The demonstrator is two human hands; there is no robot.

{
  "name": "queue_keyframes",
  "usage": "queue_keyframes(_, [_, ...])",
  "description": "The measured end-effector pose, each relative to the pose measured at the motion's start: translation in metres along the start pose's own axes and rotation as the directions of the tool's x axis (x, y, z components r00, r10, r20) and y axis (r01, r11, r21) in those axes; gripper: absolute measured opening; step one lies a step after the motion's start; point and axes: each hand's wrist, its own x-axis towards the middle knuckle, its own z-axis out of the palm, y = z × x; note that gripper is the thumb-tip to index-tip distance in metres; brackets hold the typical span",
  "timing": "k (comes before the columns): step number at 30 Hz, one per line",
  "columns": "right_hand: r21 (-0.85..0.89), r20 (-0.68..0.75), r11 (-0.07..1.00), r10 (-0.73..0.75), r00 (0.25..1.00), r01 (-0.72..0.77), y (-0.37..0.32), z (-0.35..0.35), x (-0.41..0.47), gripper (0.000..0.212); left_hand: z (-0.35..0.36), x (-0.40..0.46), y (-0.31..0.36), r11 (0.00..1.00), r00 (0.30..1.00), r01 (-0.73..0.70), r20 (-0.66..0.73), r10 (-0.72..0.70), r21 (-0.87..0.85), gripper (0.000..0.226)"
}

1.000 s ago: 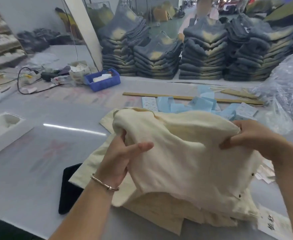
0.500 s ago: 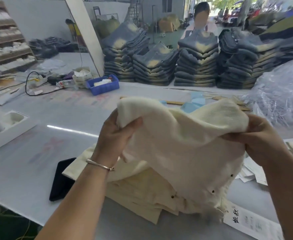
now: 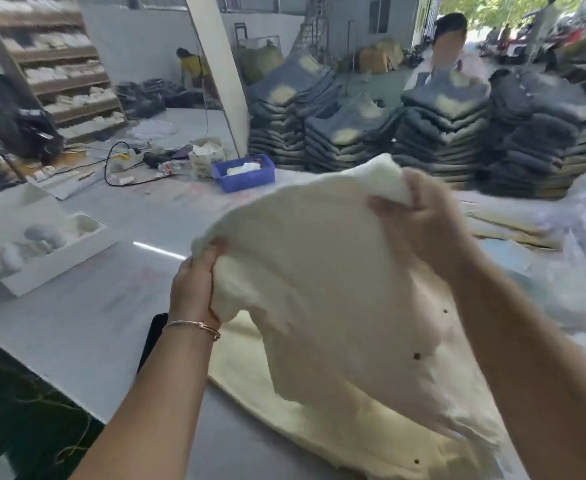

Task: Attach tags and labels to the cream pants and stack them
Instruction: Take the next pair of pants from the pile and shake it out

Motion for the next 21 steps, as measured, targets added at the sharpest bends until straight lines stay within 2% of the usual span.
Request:
queue_keyframes(2, [-0.271,0.206,0.96,0.135,0.969,-0.076,0.024,0.055,0.004,0.031,-0.034,0.034,-0.029,0.99,0.985,0.108,-0.141,-0.095,0.086,0.028])
queue_keyframes(3, [-0.42,0.325,0.901,0.259,0.909,-0.107,0.039,0.078,0.002,0.046,-0.05,0.045,-0.044,0.976,0.972,0.176,-0.183,-0.15,0.131,0.029])
queue_keyframes(5, [-0.622,0.484,0.77,0.52,0.703,-0.142,0.075,0.112,-0.013,0.08,-0.079,0.058,-0.074,0.908,0.937,0.326,-0.215,-0.274,0.263,0.034])
queue_keyframes(7, [-0.73,0.505,0.668,0.671,0.543,-0.145,0.111,0.13,-0.028,0.098,-0.097,0.054,-0.096,0.789,0.904,0.426,-0.188,-0.383,0.442,0.027])
queue_keyframes(8, [-0.771,0.489,0.625,0.704,0.515,-0.123,0.125,0.135,-0.035,0.104,-0.101,0.049,-0.103,0.689,0.884,0.444,-0.157,-0.439,0.573,0.028])
queue_keyframes(10, [-0.834,0.432,0.547,0.728,0.532,-0.071,0.141,0.142,-0.045,0.11,-0.105,0.038,-0.113,0.4,0.818,0.38,-0.101,-0.567,0.834,0.051])
queue_keyframes(11, [-0.851,0.408,0.521,0.734,0.543,-0.066,0.146,0.144,-0.046,0.111,-0.106,0.035,-0.115,0.265,0.791,0.311,-0.093,-0.605,0.913,0.063])
queue_keyframes(12, [-0.857,0.391,0.509,0.741,0.546,-0.078,0.149,0.145,-0.046,0.11,-0.105,0.032,-0.116,0.199,0.782,0.26,-0.085,-0.617,0.945,0.072])
queue_keyframes(13, [-0.853,0.378,0.509,0.753,0.539,-0.114,0.152,0.144,-0.043,0.107,-0.104,0.032,-0.118,0.206,0.781,0.253,-0.074,-0.62,0.945,0.076])
queue_keyframes(16, [-0.76,0.377,0.558,0.797,0.473,-0.334,0.157,0.139,-0.032,0.095,-0.094,0.034,-0.124,0.47,0.762,0.463,-0.066,-0.645,0.751,0.078])
queue_keyframes(18, [-0.714,0.397,0.566,0.812,0.428,-0.413,0.16,0.136,-0.033,0.095,-0.088,0.035,-0.132,0.558,0.779,0.479,-0.036,-0.626,0.678,0.08])
queue_keyframes(21, [-0.678,0.437,0.536,0.844,0.311,-0.504,0.167,0.14,-0.044,0.102,-0.08,0.03,-0.142,0.682,0.835,0.428,0.029,-0.549,0.593,0.051])
